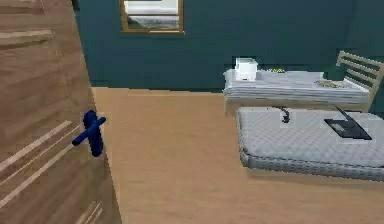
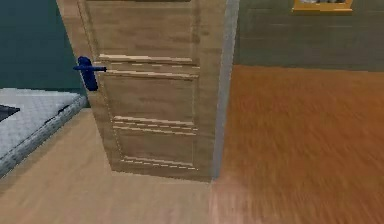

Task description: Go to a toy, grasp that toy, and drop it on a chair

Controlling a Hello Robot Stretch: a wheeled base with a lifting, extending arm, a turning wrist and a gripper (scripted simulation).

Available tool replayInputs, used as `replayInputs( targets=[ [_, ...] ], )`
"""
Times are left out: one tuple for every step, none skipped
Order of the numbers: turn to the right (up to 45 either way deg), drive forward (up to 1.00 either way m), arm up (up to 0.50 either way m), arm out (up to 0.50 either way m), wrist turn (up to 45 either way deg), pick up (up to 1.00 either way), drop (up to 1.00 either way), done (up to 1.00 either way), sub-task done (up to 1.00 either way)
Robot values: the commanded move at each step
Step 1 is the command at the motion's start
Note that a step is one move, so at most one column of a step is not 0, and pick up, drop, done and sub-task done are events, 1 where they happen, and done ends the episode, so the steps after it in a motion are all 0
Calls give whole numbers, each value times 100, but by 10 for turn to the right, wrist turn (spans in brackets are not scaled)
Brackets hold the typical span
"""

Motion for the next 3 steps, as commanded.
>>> replayInputs(
  targets=[
    [0,100,0,0,0,0,0,0,0],
    [60,0,0,0,0,0,0,0,0],
    [0,20,0,0,0,0,0,0,0]
  ],
)
